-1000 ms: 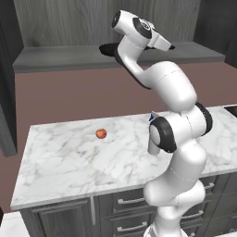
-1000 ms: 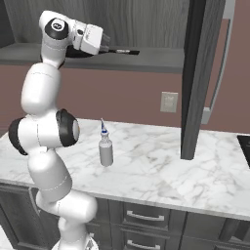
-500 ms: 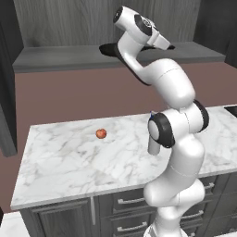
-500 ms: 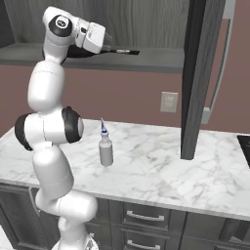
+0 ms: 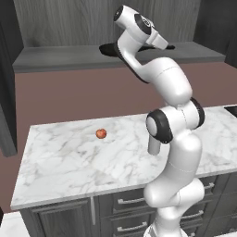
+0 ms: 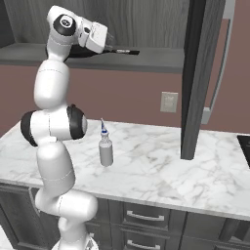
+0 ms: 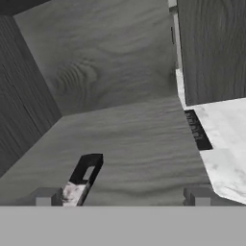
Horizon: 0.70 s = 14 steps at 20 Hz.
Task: Pick the pan from the cabinet and place it on the stove. Then turn on the stove burner for the pan.
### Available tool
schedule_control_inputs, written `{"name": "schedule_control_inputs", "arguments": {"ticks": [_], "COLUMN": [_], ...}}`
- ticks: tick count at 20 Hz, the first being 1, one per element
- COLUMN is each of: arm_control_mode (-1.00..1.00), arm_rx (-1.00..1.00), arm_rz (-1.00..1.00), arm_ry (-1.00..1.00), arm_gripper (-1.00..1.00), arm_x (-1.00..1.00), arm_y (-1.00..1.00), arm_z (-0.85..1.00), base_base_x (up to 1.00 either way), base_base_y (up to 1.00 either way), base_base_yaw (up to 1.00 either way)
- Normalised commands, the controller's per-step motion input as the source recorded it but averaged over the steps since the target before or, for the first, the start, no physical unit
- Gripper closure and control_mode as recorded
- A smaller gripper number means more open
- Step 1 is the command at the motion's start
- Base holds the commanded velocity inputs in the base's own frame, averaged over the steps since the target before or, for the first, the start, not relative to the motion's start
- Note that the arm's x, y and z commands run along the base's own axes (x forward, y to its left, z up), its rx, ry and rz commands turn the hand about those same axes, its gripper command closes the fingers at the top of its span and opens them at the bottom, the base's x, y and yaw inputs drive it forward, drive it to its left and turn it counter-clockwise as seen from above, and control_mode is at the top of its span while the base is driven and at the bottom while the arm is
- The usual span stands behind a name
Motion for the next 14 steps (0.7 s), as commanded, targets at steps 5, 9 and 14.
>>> {"name": "schedule_control_inputs", "arguments": {"ticks": [5,9,14], "arm_control_mode": [-1.0,-1.0,-1.0], "arm_rx": [0.03,0.03,0.01], "arm_rz": [0.0,0.0,0.0], "arm_ry": [-0.01,-0.02,-0.03], "arm_gripper": [-1.0,-1.0,-1.0], "arm_x": [0.29,0.26,0.26], "arm_y": [-0.01,0.0,-0.02], "arm_z": [-0.05,-0.03,-0.03], "base_base_x": [0.0,0.0,0.0], "base_base_y": [0.0,0.0,0.0], "base_base_yaw": [0.0,0.0,0.0]}}
